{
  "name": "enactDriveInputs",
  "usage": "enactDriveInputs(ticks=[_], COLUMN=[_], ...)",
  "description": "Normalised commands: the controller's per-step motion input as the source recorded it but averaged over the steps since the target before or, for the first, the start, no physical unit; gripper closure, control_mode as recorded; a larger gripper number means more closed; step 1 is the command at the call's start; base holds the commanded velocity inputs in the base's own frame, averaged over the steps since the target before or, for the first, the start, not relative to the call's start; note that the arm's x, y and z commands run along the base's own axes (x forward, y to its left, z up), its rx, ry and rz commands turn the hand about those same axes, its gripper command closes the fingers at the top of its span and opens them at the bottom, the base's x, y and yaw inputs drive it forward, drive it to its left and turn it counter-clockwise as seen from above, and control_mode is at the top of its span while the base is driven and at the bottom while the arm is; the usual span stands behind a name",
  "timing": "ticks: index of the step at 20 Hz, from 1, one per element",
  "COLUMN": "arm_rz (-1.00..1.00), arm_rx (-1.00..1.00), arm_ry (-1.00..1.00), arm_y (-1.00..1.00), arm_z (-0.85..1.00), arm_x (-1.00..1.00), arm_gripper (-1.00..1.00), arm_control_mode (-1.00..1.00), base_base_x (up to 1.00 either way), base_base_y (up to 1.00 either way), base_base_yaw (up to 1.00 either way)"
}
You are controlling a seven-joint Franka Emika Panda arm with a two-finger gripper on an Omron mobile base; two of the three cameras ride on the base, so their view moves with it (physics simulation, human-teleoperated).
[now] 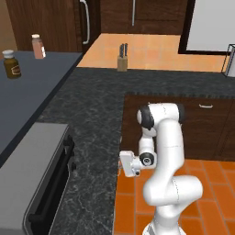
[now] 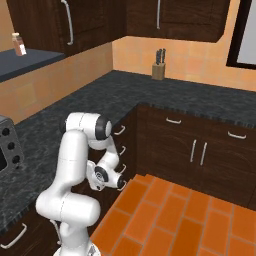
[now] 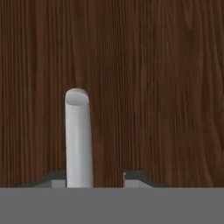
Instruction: Take a straw from the drawer in front and place it inside the glass cup on the dining counter.
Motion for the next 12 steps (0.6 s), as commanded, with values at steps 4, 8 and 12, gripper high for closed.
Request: enactDriveInputs(ticks=[4,8,12], arm_rz=[0.00,0.00,0.00], arm_rx=[0.00,0.02,0.03], arm_ry=[0.00,0.00,0.00], arm_y=[-0.61,-0.97,-1.00], arm_z=[0.05,0.04,0.05], arm_x=[-0.31,-0.41,-0.43], arm_gripper=[1.00,1.00,1.00], arm_control_mode=[-1.00,-1.00,-1.00], base_base_x=[0.00,0.00,0.00], base_base_y=[0.00,0.00,0.00], base_base_yaw=[0.00,0.00,0.00])
